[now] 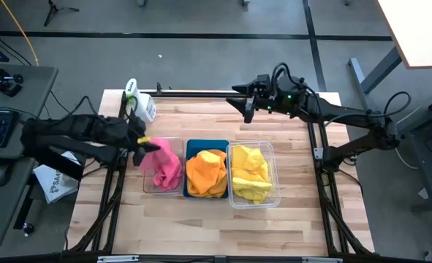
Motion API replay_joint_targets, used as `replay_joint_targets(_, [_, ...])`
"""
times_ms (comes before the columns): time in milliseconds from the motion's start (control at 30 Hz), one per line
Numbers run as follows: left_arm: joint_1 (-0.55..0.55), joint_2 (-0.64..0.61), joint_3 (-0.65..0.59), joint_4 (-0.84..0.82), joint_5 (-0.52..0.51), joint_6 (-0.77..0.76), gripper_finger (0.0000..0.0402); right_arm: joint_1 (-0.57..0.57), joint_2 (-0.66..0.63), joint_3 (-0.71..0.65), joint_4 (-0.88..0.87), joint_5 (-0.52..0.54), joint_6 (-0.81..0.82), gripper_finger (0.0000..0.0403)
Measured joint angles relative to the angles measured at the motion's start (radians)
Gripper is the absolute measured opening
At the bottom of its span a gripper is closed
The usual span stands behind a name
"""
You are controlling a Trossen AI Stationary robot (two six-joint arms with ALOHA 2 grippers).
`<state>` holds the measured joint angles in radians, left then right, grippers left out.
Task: Sort microfiber towel by color & place in baskets
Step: Put the pink microfiber towel into the left transparent bin
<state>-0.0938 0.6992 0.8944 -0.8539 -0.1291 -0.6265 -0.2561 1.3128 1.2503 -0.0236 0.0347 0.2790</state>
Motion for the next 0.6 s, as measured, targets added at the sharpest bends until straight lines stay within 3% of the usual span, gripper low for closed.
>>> replay_joint_targets(200, [-0.165, 0.102, -0.011, 0.035, -0.025, -0.104, 0.0000, -0.035, 0.000, 0.000, -0.024, 0.006, 0.000, 0.0295])
replay_joint_targets(367, [-0.276, 0.164, -0.139, 0.066, -0.031, -0.298, 0.0000, -0.053, 0.000, 0.000, -0.053, 0.006, 0.000, 0.0295])
replay_joint_targets(500, [-0.286, 0.191, -0.207, 0.071, -0.055, -0.402, 0.0000, -0.054, 0.000, 0.000, -0.075, 0.006, -0.016, 0.0295])
replay_joint_targets(600, [-0.258, 0.205, -0.214, 0.082, -0.124, -0.340, 0.0000, -0.054, 0.000, 0.000, -0.084, 0.004, -0.036, 0.0295])
